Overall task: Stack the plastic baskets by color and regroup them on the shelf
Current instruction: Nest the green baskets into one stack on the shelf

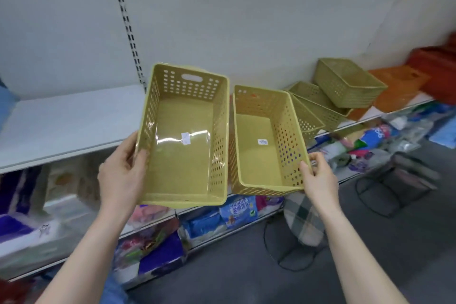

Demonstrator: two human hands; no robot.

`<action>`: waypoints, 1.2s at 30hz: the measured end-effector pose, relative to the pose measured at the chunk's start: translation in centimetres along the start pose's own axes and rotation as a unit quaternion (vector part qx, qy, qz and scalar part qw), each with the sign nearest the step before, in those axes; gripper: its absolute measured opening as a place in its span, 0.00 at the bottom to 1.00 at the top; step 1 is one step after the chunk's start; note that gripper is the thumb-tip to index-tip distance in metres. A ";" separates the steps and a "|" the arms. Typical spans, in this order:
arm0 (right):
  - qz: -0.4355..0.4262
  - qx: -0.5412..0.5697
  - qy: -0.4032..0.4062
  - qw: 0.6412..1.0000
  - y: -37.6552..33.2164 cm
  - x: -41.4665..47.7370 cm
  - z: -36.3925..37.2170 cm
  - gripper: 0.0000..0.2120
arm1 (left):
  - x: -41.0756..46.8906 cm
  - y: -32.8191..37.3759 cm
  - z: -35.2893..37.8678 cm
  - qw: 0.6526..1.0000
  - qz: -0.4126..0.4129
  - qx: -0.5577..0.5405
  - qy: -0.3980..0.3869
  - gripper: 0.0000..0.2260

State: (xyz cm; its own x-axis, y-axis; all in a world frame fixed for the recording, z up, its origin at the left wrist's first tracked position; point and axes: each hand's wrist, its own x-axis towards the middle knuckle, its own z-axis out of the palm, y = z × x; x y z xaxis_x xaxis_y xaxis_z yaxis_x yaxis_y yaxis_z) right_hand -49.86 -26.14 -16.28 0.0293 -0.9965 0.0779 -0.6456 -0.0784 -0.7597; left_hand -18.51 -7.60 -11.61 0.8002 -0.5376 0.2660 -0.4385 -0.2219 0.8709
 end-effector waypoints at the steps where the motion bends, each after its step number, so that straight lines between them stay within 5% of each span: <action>1: 0.000 0.002 0.006 1.000 0.8 0.9 -1.1 0.03 | -0.2 0.7 1.5 1.000 0.005 0.000 -0.003 0.18; 13: -0.058 -0.073 0.055 0.994 7.0 21.2 -12.5 0.11 | -1.6 6.7 18.6 1.000 0.001 -0.005 0.013 0.18; 27: -0.043 -0.182 -0.090 0.978 5.2 36.5 -1.9 0.19 | 6.1 7.5 25.5 0.996 -0.072 0.020 0.055 0.17; 36: -0.055 -0.341 -0.126 0.930 8.1 37.9 2.0 0.18 | 8.3 9.0 29.3 0.992 -0.105 0.011 0.068 0.21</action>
State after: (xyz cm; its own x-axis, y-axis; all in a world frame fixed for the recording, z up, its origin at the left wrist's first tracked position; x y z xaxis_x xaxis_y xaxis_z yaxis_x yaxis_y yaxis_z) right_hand -52.47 -64.64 -20.80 0.2459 -0.9654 -0.0872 -0.9594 -0.2296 -0.1641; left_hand -27.84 -37.90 -13.66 0.9223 -0.3625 0.1341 -0.2634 -0.3355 0.9045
